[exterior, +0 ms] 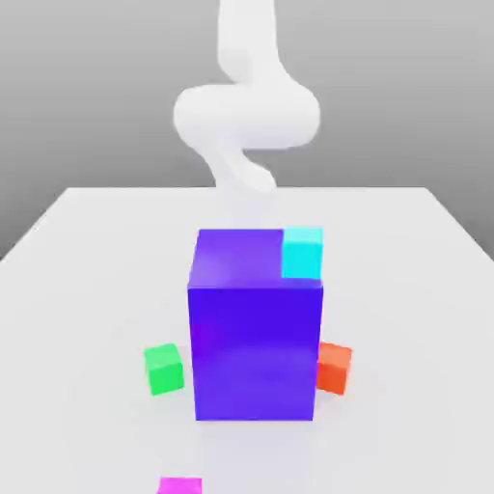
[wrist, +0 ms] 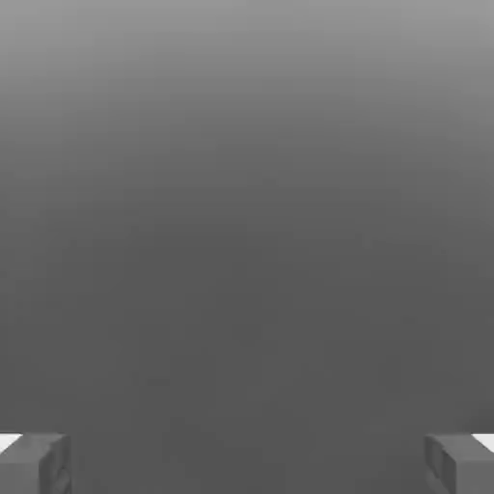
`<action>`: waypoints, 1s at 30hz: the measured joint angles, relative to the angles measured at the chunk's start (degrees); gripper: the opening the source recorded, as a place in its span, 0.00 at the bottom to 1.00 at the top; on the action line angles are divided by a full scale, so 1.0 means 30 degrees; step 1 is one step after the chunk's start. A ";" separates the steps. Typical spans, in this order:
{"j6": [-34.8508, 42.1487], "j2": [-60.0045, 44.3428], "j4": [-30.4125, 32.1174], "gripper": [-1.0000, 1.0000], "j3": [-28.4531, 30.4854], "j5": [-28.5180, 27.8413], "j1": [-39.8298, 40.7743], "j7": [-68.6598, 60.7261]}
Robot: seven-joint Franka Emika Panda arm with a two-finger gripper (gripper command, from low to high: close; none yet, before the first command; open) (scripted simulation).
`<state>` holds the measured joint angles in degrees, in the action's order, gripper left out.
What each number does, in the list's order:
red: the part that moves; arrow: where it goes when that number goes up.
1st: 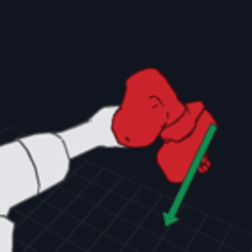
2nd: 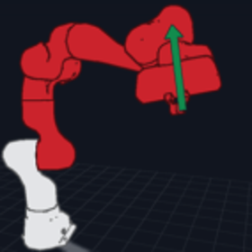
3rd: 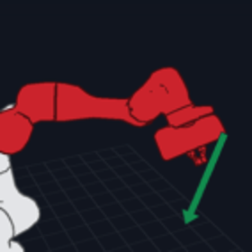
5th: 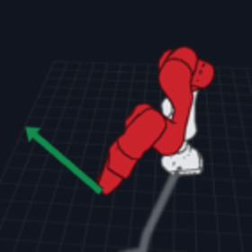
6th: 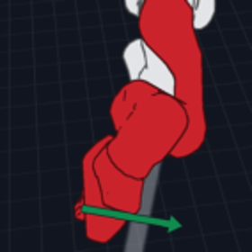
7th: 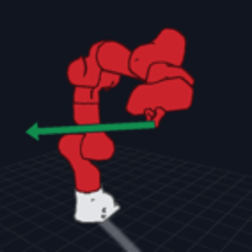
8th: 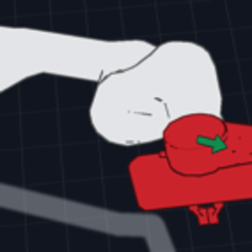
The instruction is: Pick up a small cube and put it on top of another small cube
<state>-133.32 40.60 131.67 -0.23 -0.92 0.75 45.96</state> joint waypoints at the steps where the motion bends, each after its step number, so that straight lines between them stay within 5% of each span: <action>1: -0.0222 -0.0753 -0.0016 0.50 -0.0024 -0.0131 0.0104 0.0016; 16: -0.3252 -1.1205 -0.0250 0.50 0.0381 -0.1230 0.1068 -0.0311; 30: -0.6395 -2.0817 -0.0537 0.50 0.0130 0.0258 0.2359 -0.2312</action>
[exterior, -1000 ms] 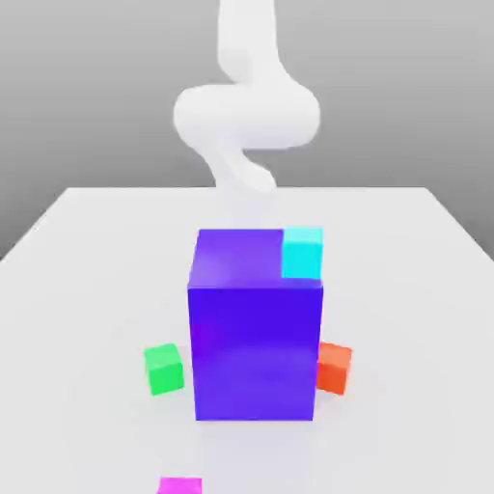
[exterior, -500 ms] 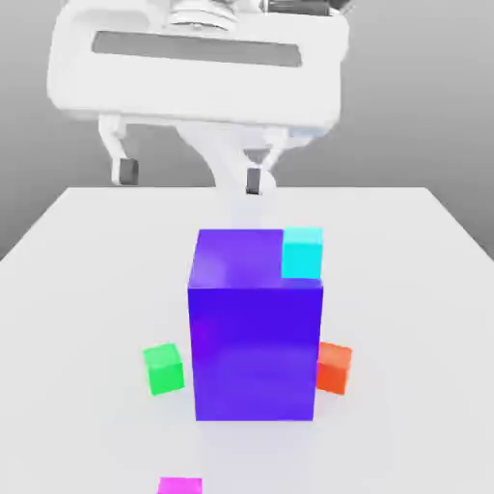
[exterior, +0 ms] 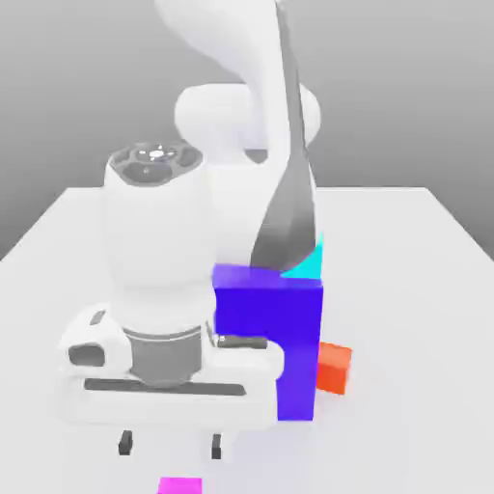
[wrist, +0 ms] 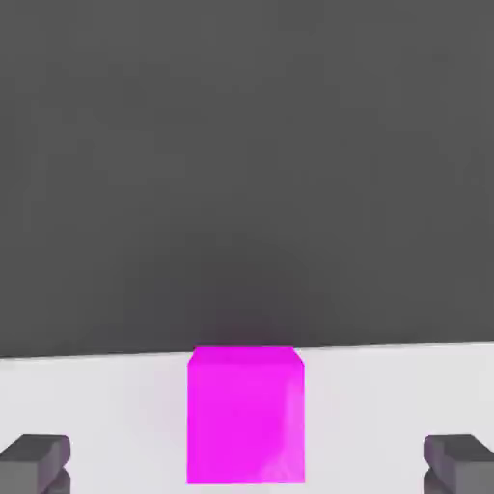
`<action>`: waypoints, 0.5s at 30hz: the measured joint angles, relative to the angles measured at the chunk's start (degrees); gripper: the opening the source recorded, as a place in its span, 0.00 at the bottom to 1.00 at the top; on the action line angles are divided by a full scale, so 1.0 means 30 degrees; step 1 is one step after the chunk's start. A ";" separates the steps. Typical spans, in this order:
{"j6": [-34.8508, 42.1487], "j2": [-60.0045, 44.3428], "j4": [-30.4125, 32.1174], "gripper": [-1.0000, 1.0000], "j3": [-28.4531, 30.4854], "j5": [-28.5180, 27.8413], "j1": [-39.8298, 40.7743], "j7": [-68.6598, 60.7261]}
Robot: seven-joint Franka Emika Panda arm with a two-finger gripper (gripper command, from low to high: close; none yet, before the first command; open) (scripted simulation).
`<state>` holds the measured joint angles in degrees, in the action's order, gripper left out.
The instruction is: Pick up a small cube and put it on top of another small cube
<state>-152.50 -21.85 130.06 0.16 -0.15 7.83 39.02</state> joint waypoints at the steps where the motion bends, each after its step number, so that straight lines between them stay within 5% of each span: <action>1: -0.0473 -0.0691 -0.0122 0.50 -0.0026 0.0038 0.0039 -0.0044; 3: -0.1504 -0.2080 -0.0403 0.50 -0.0066 0.0037 0.0089 -0.0056; 4: -0.1916 -0.2616 -0.0515 0.00 -0.0065 0.0035 0.0089 -0.0059; 15: -0.0147 -0.0346 -0.0025 0.00 -0.0108 0.0028 0.0133 -0.0074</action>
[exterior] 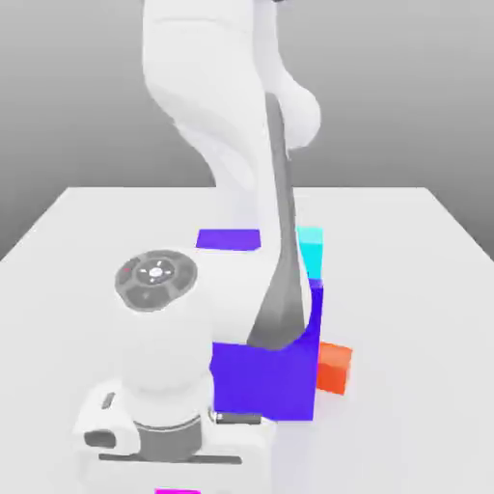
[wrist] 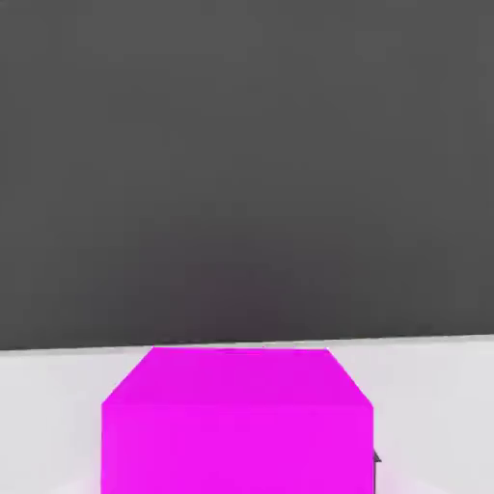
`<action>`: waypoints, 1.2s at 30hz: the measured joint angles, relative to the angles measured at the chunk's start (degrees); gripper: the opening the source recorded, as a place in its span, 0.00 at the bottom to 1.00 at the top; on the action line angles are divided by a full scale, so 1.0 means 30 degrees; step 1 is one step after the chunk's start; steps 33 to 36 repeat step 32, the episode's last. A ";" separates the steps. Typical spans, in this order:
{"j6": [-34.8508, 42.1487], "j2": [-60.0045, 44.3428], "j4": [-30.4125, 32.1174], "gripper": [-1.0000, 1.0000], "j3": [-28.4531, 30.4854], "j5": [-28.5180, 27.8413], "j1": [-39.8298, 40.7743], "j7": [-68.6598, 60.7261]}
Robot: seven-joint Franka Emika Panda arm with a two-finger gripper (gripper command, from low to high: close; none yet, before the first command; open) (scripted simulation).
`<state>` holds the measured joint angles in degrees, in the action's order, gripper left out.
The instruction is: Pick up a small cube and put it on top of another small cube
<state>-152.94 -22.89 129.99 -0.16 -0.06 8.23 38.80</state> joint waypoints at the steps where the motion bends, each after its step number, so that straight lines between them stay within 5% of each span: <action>1: 0.0374 0.0691 0.0085 0.00 0.0039 -0.0027 0.0004 0.0003; 10: 0.0701 0.6833 0.5481 0.00 0.1688 -0.0128 0.0384 0.7584; 20: -0.0034 1.2589 1.2363 0.00 0.1409 -0.1147 0.3503 1.8123; 28: -0.4676 0.8313 1.2982 0.00 0.1651 -0.0388 0.3416 1.8863; 29: -0.5275 0.7688 1.2956 1.00 0.1648 -0.0062 0.3351 1.8632; 36: -0.5275 0.7688 1.2956 1.00 0.1650 -0.0062 0.3199 1.8633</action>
